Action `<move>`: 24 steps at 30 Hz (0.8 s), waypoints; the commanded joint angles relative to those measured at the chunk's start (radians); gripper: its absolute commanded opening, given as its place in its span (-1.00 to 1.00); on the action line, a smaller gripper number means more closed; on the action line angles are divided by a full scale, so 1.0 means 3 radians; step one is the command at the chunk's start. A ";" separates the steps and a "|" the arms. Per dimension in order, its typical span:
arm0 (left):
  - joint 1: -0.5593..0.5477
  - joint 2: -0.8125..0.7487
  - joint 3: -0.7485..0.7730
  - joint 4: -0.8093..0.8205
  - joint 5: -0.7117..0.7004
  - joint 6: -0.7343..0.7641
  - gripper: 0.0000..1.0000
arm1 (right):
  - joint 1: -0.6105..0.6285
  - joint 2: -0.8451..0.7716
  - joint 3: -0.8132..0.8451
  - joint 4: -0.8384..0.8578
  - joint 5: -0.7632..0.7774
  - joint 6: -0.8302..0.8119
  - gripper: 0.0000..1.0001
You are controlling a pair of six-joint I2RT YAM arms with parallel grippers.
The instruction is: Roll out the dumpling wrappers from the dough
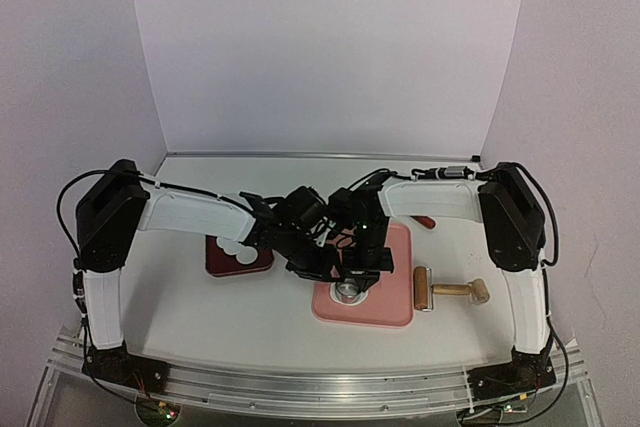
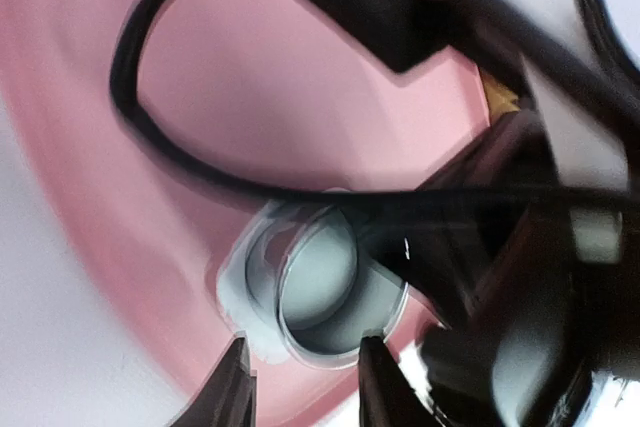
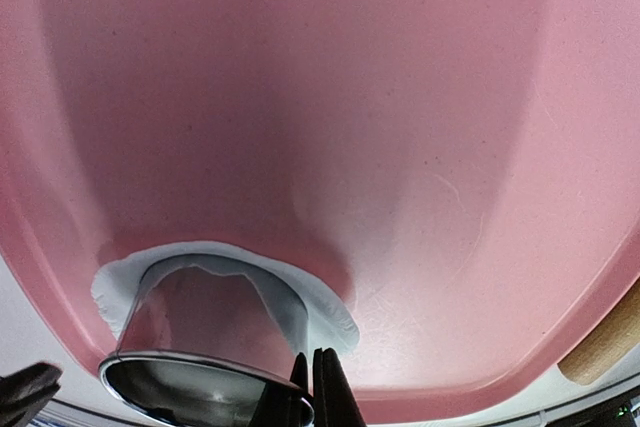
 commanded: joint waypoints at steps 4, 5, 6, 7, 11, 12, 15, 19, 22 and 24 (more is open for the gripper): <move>0.0000 -0.0541 -0.0306 0.0113 -0.0094 -0.0058 -0.26 | 0.0027 0.0449 -0.0179 0.0059 0.0234 0.0056 -1.00; 0.0005 -0.0563 -0.0379 0.0130 -0.0092 -0.0088 -0.27 | 0.0026 0.0451 -0.0174 0.0055 0.0235 0.0057 -1.00; 0.0013 -0.0583 -0.0442 0.0150 -0.0087 -0.0128 -0.29 | 0.0028 0.0454 -0.0170 0.0051 0.0235 0.0059 -1.00; 0.0026 -0.0596 -0.0500 0.0172 -0.0082 -0.0178 -0.32 | 0.0027 0.0455 -0.0168 0.0047 0.0233 0.0061 -1.00; 0.0107 -0.0555 -0.0618 0.0276 0.0042 -0.0283 -0.39 | 0.0032 0.0463 -0.0163 0.0041 0.0234 0.0062 -1.00; 0.0115 -0.0520 -0.0604 0.0293 0.0080 -0.0283 -0.39 | 0.0032 0.0465 -0.0163 0.0040 0.0234 0.0062 -1.00; 0.0115 -0.0389 -0.0515 0.0322 0.0175 -0.0274 -0.42 | 0.0034 0.0465 -0.0166 0.0036 0.0232 0.0062 -1.00; 0.0116 -0.0190 -0.0358 0.0341 0.0248 -0.0295 -0.47 | 0.0039 0.0465 -0.0168 0.0031 0.0239 0.0057 -1.00; 0.0116 -0.0043 -0.0224 0.0284 0.0287 -0.0284 -0.52 | 0.0042 0.0471 -0.0167 0.0030 0.0242 0.0054 -1.00; 0.0115 0.0036 -0.0178 0.0298 0.0327 -0.0283 -0.54 | 0.0043 0.0474 -0.0163 0.0031 0.0244 0.0047 -1.00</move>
